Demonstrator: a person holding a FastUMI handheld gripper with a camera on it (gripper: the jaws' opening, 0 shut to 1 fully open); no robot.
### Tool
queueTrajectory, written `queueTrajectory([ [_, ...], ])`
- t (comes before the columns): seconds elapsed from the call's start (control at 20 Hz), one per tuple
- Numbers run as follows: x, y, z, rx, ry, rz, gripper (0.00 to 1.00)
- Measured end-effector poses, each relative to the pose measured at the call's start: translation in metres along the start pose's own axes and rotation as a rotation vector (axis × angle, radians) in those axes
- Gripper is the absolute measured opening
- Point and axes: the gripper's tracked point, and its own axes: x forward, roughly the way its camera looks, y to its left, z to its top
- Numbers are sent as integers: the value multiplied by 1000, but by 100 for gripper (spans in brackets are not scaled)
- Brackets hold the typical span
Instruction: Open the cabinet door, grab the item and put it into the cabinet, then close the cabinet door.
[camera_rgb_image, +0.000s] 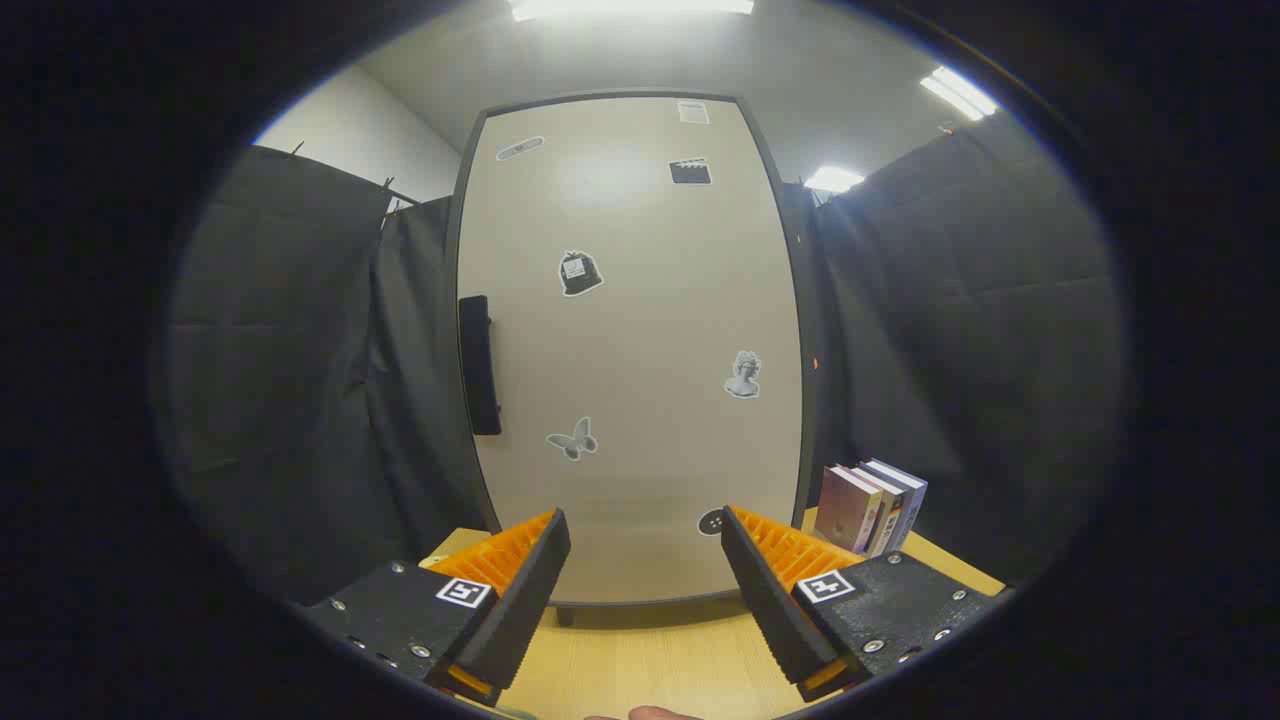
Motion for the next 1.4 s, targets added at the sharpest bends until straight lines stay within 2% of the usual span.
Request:
queueTrajectory([
  [0.3, 3, 12, -2, -18, 1, 24, 95],
  [1.1, 5, 6, 0, -8, 9, 17, 95],
  [1.4, 10, 11, 10, 2, -8, 44, 95],
])
